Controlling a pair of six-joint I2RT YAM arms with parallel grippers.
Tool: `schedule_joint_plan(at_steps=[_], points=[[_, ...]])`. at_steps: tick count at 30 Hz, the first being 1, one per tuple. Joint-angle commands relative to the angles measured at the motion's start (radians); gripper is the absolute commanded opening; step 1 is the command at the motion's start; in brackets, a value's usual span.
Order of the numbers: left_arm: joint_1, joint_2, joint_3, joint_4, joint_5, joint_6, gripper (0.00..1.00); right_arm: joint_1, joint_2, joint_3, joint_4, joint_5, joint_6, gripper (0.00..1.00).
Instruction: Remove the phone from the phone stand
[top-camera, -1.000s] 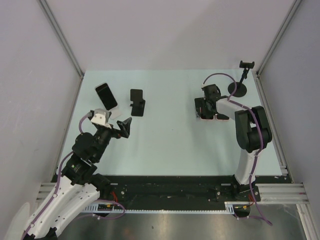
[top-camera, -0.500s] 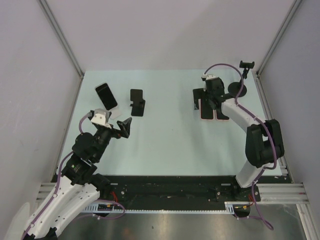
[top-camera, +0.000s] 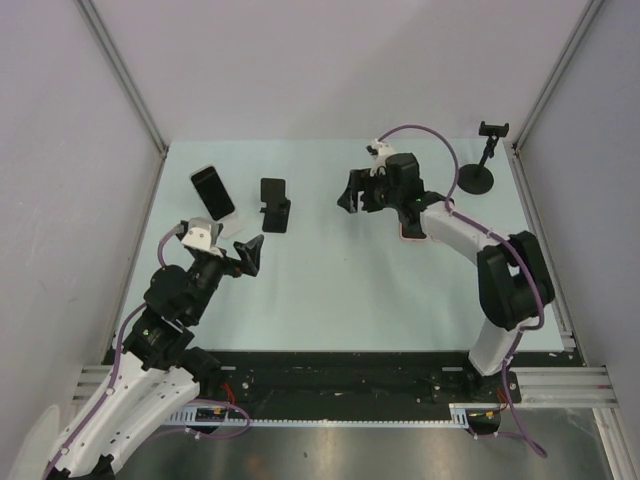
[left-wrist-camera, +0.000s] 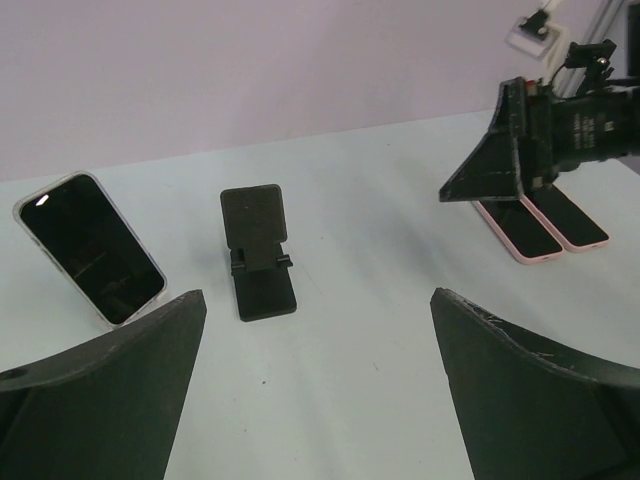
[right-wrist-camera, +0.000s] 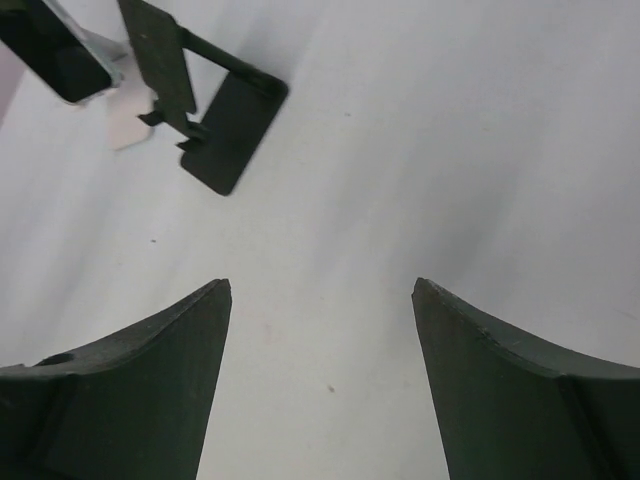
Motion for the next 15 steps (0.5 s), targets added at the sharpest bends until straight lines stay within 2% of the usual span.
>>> schedule_joint_plan(at_steps=[1, 7, 15], points=[[0.005, -0.006, 0.0, 0.027, 0.021, 0.026, 1.0, 0.04, 0.131, 0.034, 0.271, -0.143, 0.137, 0.77], [0.005, 0.0, 0.001, 0.029, 0.028, 0.025, 1.0, 0.109, 0.323, 0.138, 0.418, -0.204, 0.249, 0.73], [0.006, 0.002, 0.001, 0.029, 0.033, 0.023, 1.0, 0.177, 0.512, 0.316, 0.487, -0.206, 0.318, 0.72]])
